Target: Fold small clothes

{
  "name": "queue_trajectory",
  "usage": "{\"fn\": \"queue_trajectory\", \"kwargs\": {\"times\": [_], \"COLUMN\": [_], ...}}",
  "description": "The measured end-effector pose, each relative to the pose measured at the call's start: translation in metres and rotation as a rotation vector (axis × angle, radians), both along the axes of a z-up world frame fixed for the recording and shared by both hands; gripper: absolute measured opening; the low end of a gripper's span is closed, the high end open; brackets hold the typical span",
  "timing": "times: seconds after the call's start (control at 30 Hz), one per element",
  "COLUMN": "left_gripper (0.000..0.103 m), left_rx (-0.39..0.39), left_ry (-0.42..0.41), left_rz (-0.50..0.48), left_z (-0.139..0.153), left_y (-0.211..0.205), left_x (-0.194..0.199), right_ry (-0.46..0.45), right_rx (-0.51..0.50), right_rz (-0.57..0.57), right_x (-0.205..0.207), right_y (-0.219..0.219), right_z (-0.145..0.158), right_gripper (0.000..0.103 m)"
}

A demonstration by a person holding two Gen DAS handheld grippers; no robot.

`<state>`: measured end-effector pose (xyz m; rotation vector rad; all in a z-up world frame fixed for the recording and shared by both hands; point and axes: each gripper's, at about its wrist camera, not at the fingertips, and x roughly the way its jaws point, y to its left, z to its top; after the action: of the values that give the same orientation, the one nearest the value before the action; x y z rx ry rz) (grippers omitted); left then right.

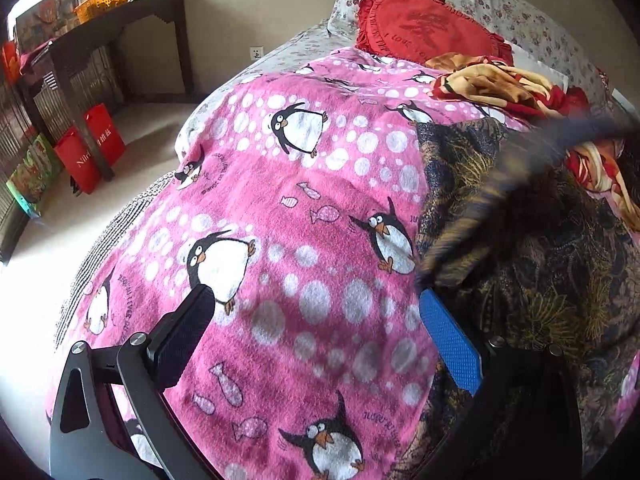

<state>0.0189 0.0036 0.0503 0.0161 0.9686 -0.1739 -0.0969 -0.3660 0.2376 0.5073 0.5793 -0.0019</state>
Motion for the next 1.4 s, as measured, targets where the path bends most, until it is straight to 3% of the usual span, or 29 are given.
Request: {"fn": "queue_trajectory", "kwargs": {"times": [0.17, 0.3, 0.37, 0.4, 0.43, 0.47, 0.5, 0.57, 0.7, 0.77, 0.87, 1.07, 1.1, 1.13, 1.17, 1.33, 1.4], "left_gripper": [0.103, 0.103, 0.103, 0.103, 0.103, 0.103, 0.103, 0.103, 0.103, 0.103, 0.103, 0.103, 0.103, 0.103, 0.103, 0.103, 0.103], "left_rx": [0.026, 0.024, 0.019, 0.022, 0.031, 0.040, 0.048, 0.047, 0.049, 0.062, 0.087, 0.080, 0.073, 0.065, 0.064, 0.029, 0.007], "left_ry": [-0.005, 0.024, 0.013, 0.002, -0.014, -0.023, -0.023, -0.001, 0.037, 0.041, 0.033, 0.000, 0.000, -0.001, -0.006, -0.034, -0.041], "left_rz": [-0.013, -0.022, -0.036, -0.045, -0.055, -0.061, -0.067, -0.085, -0.111, -0.123, -0.125, -0.086, -0.077, -0.074, -0.079, -0.064, -0.039], "left_z": [-0.001, -0.005, -0.002, 0.001, 0.003, 0.003, 0.003, -0.003, -0.016, -0.022, -0.026, -0.024, -0.025, -0.025, -0.024, -0.014, -0.009], "left_y": [-0.005, -0.014, -0.017, -0.018, -0.020, -0.021, -0.023, -0.028, -0.034, -0.036, -0.035, -0.029, -0.027, -0.025, -0.024, -0.008, 0.004], "left_x": [-0.010, -0.010, -0.013, -0.015, -0.017, -0.018, -0.017, -0.016, -0.016, -0.015, -0.011, 0.004, 0.006, 0.008, 0.008, 0.002, 0.001], "right_ry": [0.163, 0.442, 0.563, 0.583, 0.566, 0.539, 0.487, 0.393, 0.254, 0.233, 0.215, 0.255, 0.277, 0.310, 0.339, 0.257, 0.246], "right_rx": [-0.037, -0.105, -0.195, -0.249, -0.302, -0.337, -0.357, -0.348, -0.245, -0.238, -0.324, -0.422, -0.426, -0.434, -0.443, -0.258, -0.229], "right_rz": [-0.144, -0.222, -0.228, -0.243, -0.265, -0.274, -0.253, -0.158, 0.182, 0.291, 0.431, 0.587, 0.602, 0.601, 0.588, 0.553, 0.528], "right_x": [-0.041, -0.039, -0.034, -0.035, -0.035, -0.033, -0.027, -0.014, 0.045, 0.075, 0.120, 0.178, 0.185, 0.193, 0.197, 0.200, 0.211], "right_y": [-0.049, -0.068, -0.071, -0.067, -0.060, -0.053, -0.039, -0.012, 0.067, 0.100, 0.156, 0.212, 0.217, 0.218, 0.219, 0.204, 0.211], "right_z": [-0.044, -0.117, -0.141, -0.143, -0.139, -0.132, -0.123, -0.108, -0.100, -0.107, -0.124, -0.158, -0.165, -0.174, -0.178, -0.160, -0.158], "right_gripper": [0.004, 0.004, 0.013, 0.024, 0.031, 0.046, 0.051, 0.051, 0.051, 0.051, 0.051, 0.051, 0.041, 0.017, 0.010, 0.006, 0.006]}}
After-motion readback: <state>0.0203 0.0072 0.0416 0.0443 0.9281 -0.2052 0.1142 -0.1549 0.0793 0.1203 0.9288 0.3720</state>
